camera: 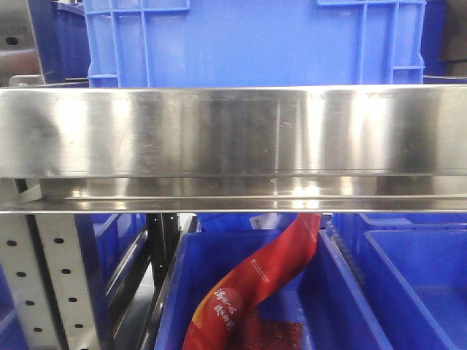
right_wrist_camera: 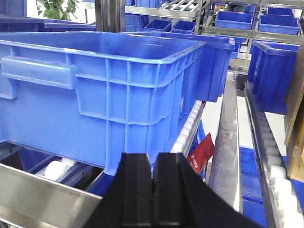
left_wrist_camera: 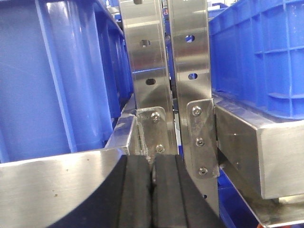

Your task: Grab PVC pipe and place in blue bin

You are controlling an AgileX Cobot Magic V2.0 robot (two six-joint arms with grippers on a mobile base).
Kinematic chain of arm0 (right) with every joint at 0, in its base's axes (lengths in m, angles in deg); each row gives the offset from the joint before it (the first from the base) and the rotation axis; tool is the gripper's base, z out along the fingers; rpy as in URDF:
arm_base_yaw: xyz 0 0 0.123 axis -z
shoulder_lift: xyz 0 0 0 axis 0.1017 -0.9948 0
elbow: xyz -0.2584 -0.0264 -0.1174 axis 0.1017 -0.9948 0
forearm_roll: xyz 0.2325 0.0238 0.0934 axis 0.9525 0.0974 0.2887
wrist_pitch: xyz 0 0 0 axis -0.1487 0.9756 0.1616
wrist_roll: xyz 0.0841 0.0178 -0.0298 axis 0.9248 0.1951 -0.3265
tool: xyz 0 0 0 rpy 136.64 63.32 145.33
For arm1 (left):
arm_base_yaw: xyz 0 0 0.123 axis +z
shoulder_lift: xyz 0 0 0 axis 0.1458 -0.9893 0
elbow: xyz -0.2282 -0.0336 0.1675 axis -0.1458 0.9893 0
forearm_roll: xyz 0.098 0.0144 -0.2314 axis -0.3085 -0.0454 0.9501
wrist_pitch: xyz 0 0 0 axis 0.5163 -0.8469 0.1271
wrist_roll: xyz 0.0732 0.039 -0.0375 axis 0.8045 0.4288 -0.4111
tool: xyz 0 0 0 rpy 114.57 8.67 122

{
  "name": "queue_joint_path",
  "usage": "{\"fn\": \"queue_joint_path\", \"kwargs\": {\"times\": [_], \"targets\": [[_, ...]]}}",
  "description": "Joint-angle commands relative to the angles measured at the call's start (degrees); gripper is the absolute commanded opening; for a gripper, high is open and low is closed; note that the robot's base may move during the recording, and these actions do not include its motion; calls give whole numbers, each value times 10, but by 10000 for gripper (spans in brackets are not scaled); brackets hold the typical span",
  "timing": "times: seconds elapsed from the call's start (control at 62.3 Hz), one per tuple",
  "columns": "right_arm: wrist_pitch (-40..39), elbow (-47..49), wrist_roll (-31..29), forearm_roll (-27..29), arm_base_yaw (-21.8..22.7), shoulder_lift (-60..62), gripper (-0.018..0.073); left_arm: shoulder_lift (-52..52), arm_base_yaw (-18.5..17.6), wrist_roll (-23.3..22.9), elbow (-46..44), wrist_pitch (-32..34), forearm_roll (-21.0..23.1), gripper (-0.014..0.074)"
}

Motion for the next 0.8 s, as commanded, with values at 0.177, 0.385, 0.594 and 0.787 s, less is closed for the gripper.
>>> {"fn": "queue_joint_path", "kwargs": {"times": [0.177, 0.385, 0.594, 0.787], "targets": [[0, 0, -1, -4, 4, 2, -154, 1, -2, -3, -1, 13, 1, -111], [-7, 0, -1, -4, 4, 2, -154, 1, -2, -3, -1, 13, 1, -111], [-43, 0, -1, -77, 4, 2, -154, 1, -2, -3, -1, 13, 1, -111], [-58, -4, -1, -102, 4, 2, -154, 1, -2, -3, -1, 13, 1, -111]]}}
